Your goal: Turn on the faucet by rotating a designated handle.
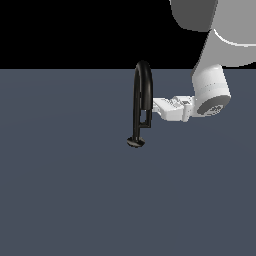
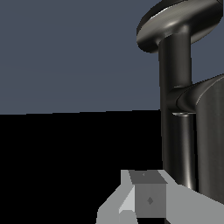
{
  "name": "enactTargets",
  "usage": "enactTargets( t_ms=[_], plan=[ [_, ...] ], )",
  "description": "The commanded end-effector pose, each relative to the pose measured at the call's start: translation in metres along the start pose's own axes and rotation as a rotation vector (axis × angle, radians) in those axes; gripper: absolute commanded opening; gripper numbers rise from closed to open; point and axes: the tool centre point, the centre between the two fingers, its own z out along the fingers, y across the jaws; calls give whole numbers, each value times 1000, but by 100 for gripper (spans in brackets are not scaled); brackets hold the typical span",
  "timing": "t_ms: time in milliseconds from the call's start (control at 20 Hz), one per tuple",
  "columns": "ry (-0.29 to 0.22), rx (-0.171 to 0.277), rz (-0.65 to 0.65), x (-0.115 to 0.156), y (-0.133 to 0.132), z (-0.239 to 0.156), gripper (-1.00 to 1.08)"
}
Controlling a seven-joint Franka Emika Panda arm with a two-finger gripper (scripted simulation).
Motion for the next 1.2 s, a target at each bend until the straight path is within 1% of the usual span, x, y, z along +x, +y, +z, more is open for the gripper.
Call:
enactTargets(
  t_ms=[0,200,1150],
  plan=[
    [-4,4,2,1,-1,0,-100],
    [-4,4,2,1,0,0,-100],
    [-4,4,2,-11,35,1,-100]
  ],
)
